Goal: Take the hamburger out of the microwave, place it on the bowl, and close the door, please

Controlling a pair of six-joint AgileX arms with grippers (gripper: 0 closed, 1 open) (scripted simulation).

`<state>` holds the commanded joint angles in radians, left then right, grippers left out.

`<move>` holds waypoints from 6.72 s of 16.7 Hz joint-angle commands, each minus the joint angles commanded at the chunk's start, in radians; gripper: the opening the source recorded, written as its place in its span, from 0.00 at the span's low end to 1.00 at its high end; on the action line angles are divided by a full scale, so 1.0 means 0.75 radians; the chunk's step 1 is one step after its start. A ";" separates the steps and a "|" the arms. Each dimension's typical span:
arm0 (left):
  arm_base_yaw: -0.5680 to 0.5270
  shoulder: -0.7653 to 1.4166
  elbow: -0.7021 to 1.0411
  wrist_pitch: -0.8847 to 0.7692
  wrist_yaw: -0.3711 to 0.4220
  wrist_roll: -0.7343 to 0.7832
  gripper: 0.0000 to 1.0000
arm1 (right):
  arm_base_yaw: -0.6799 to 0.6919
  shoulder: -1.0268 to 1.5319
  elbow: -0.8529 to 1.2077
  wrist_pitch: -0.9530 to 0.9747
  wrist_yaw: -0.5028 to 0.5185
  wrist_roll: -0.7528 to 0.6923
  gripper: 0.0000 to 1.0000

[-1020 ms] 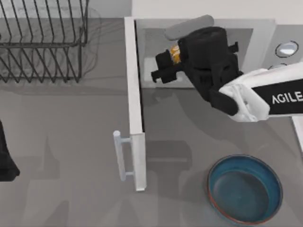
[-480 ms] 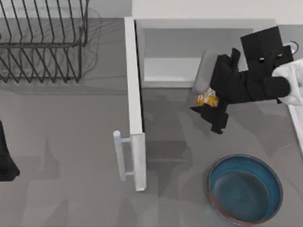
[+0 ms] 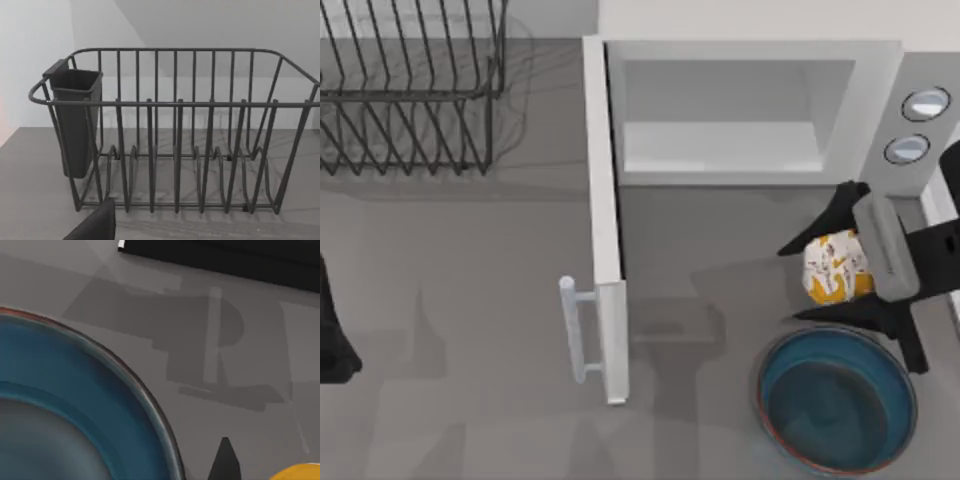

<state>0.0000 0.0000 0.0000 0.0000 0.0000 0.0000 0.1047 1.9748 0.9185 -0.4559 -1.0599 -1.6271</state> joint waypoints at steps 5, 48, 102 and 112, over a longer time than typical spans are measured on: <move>0.000 0.000 0.000 0.000 0.000 0.000 1.00 | -0.166 0.121 -0.159 -0.303 -0.373 -0.466 0.00; 0.000 0.000 0.000 0.000 0.000 0.000 1.00 | 0.018 0.233 -0.721 2.073 -0.451 1.350 0.15; 0.000 0.000 0.000 0.000 0.000 0.000 0.92 | -0.140 -2.633 -1.225 0.608 1.413 2.169 1.00; 0.000 0.000 0.000 0.000 0.000 0.000 0.17 | -0.140 -2.633 -1.225 0.608 1.413 2.169 1.00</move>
<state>0.0000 0.0000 0.0000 0.0000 0.0000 0.0000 0.0000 0.0000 0.0000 0.0000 0.0000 0.0000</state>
